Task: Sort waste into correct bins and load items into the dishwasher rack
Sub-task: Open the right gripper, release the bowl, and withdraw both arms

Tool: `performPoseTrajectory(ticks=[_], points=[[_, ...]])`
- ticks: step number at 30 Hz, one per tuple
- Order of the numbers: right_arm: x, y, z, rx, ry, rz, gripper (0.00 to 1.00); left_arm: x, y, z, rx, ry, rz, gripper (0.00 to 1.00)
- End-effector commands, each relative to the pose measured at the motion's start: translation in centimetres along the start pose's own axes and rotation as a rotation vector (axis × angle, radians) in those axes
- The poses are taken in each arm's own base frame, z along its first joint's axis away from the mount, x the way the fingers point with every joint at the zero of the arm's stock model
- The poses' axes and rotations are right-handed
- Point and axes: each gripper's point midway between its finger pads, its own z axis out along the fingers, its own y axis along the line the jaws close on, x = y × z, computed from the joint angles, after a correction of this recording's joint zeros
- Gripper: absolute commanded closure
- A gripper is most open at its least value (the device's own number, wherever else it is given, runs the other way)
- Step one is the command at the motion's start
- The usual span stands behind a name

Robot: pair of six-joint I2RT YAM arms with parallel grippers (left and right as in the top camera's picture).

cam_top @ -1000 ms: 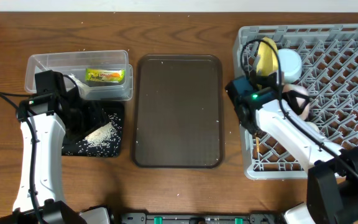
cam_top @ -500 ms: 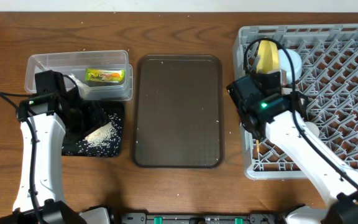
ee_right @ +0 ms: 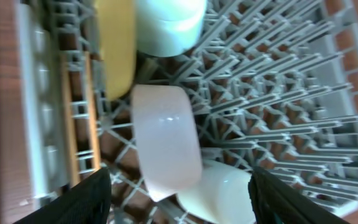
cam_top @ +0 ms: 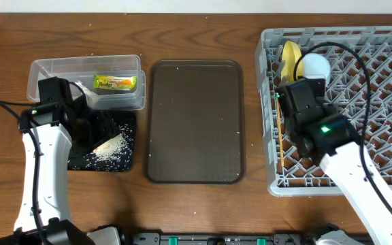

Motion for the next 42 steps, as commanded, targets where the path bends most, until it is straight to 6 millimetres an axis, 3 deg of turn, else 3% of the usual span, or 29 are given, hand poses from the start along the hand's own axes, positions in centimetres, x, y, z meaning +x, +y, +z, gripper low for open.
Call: performPoseTrajectory(ticks=[1, 9, 13, 18, 22, 26, 29, 34, 42], points=[[0.3, 0.7, -0.1, -0.107, 0.030, 0.061, 0.31, -0.1, 0.1, -0.2, -0.002, -0.005, -0.001, 0.36], [1.2, 1.6, 0.8, -0.373, 0.178, 0.262, 0.26, 0.1, -0.4, 0.0, 0.001, 0.000, 0.029, 0.36], [1.1, 0.3, 1.4, -0.416, 0.204, 0.337, 0.23, 0.7, -2.0, 0.4, 0.009, 0.012, 0.135, 0.35], [0.7, -1.0, 2.3, -0.457, 0.182, 0.302, 0.21, 2.0, -4.2, 1.1, 0.007, 0.037, 0.307, 0.36], [2.3, -1.7, 3.0, -0.440, 0.254, 0.298, 0.13, 3.9, -2.9, 1.2, -0.125, 0.096, 0.363, 0.36], [4.7, -1.8, 2.4, -0.436, 0.350, 0.262, 0.01, 6.1, -1.4, 0.6, -0.183, 0.193, 0.338, 0.36], [5.8, -2.4, 2.0, -0.403, 0.386, 0.250, 0.01, 6.7, -1.2, 0.0, -0.183, 0.198, 0.345, 0.35], [6.2, -3.2, 1.0, -0.375, 0.350, 0.248, 0.01, 7.0, -1.5, -1.8, -0.144, 0.077, 0.383, 0.36], [6.3, -3.8, -1.7, -0.393, 0.021, 0.280, 0.01, 7.2, -2.2, -5.5, -0.001, -0.361, 0.398, 0.36]])
